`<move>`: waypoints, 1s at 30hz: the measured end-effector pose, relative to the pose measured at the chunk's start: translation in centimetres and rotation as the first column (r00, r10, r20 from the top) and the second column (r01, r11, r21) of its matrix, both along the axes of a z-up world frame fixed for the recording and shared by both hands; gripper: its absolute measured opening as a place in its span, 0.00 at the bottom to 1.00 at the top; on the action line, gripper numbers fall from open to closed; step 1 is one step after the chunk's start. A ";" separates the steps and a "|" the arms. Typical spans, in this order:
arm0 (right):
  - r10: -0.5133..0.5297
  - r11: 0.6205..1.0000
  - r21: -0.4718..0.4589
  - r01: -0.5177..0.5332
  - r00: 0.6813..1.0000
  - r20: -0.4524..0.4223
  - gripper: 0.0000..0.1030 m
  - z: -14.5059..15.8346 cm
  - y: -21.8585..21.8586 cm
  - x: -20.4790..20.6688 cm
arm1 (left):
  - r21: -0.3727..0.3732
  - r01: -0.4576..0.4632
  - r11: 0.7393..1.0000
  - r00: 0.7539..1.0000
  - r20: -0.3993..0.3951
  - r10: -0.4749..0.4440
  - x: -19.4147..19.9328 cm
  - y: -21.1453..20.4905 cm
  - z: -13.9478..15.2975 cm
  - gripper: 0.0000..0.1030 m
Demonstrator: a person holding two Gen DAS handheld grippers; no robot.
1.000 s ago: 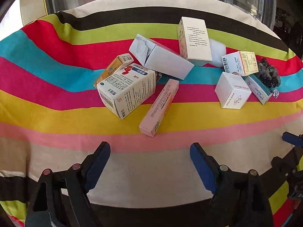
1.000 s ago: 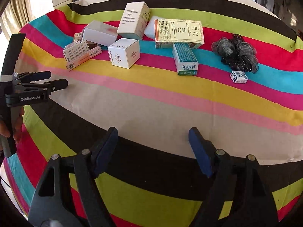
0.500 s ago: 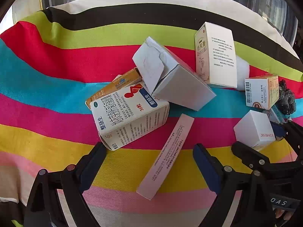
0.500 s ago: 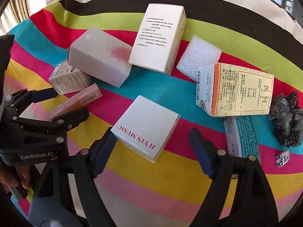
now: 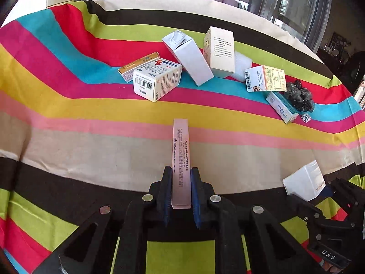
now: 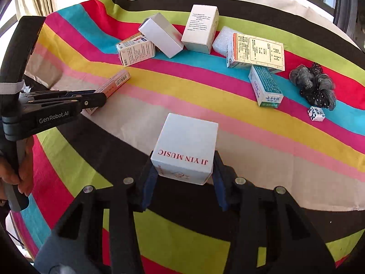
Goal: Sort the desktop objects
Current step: 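Reach both tools toward the remaining white boxes on the table, then grasp the pink slim box with the left tool while the right tool grasps the white JIYIN MUSIC box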
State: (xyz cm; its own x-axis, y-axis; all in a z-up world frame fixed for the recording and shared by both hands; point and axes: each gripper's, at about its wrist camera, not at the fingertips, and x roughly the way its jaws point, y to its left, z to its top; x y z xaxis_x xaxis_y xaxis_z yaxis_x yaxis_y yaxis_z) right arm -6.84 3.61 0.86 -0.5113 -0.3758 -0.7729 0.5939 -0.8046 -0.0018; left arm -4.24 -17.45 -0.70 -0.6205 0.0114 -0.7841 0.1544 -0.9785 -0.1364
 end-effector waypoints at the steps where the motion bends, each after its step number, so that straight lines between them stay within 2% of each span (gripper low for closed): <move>1: -0.002 1.000 0.002 0.002 1.000 -0.004 0.47 0.0 0.5 1.2 | -0.014 -0.001 1.000 1.000 -0.007 0.001 1.1 1.0 0.1 0.15; 8: -0.005 1.000 -0.015 0.004 1.000 -0.027 0.47 0.4 2.0 7.2 | -0.062 0.001 0.998 1.000 -0.023 -0.002 6.9 1.6 0.1 0.15; 12: 0.000 1.000 -0.025 -0.001 0.999 -0.039 0.47 0.4 2.2 9.6 | -0.055 -0.018 0.998 0.999 -0.032 0.016 10.4 1.5 0.0 0.15; 18: 0.017 0.999 -0.034 -0.018 1.000 -0.014 0.47 -0.7 2.2 12.0 | -0.042 -0.042 0.998 0.998 -0.055 0.039 14.3 0.9 -0.1 0.15; 21: 0.022 1.000 -0.022 -0.023 0.999 -0.039 0.47 -0.7 2.2 13.3 | -0.039 -0.049 0.998 0.997 -0.058 0.047 16.1 0.5 -0.2 0.15; 30: 0.046 0.999 -0.028 -0.047 0.998 -0.040 0.47 -0.7 1.8 15.5 | -0.015 -0.090 0.996 0.993 -0.083 0.088 20.4 -1.0 -0.5 0.15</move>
State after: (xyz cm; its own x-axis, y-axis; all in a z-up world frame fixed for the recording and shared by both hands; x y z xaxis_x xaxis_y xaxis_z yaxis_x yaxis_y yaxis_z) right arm 8.64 5.41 0.14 -0.5229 -0.4219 -0.7407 0.6303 -0.7763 -0.0028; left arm 16.11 -18.50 -1.17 -0.6806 -0.0608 -0.7302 0.2300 -0.9639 -0.1341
